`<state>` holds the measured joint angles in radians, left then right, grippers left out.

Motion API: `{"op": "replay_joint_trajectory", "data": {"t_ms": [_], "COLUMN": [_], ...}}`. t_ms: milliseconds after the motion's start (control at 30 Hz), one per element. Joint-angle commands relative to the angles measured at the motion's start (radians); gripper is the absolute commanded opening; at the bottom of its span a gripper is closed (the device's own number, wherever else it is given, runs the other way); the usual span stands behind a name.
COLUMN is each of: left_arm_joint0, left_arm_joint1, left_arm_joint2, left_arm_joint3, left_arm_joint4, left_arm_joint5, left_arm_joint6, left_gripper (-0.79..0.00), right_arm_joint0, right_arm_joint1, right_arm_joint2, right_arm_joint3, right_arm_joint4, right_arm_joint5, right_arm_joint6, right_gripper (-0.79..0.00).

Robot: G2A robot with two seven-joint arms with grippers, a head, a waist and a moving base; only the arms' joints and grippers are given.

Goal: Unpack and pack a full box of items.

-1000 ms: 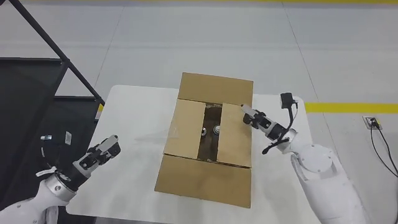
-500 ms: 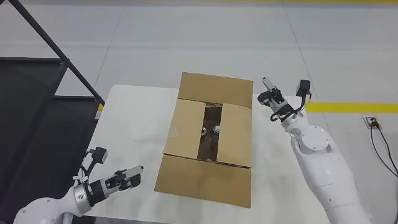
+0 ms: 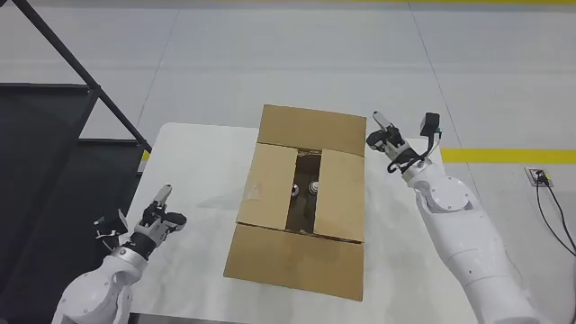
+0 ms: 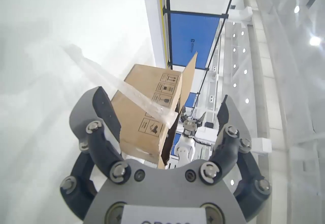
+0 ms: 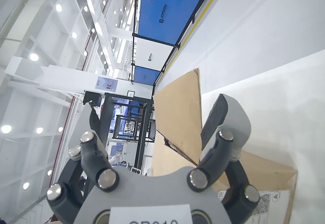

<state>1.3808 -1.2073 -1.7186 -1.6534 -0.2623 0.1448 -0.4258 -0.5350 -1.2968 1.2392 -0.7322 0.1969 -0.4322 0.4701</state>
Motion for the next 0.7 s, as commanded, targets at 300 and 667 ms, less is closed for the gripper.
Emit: {"op": "replay_joint_trajectory", "data": {"t_ms": [300,667], "left_arm_joint0": [0.026,0.126], "left_arm_joint1": [0.008,0.033], "left_arm_joint2": [0.039,0.066], "left_arm_joint3": [-0.029,-0.058], "left_arm_joint4": [0.100,0.132], "left_arm_joint5": [0.004,-0.131], "left_arm_joint6": [-0.088,-0.421], "left_gripper": [0.000,0.000], "right_arm_joint0": [-0.015,0.037], "right_arm_joint1": [0.002,-0.005], "right_arm_joint2": [0.003,0.006], "right_arm_joint3": [-0.031,0.036], "right_arm_joint4": [-0.029,-0.016], "right_arm_joint5": [0.030,0.087], "right_arm_joint6": [-0.047,-0.032], "right_gripper": [0.000,0.000]}}
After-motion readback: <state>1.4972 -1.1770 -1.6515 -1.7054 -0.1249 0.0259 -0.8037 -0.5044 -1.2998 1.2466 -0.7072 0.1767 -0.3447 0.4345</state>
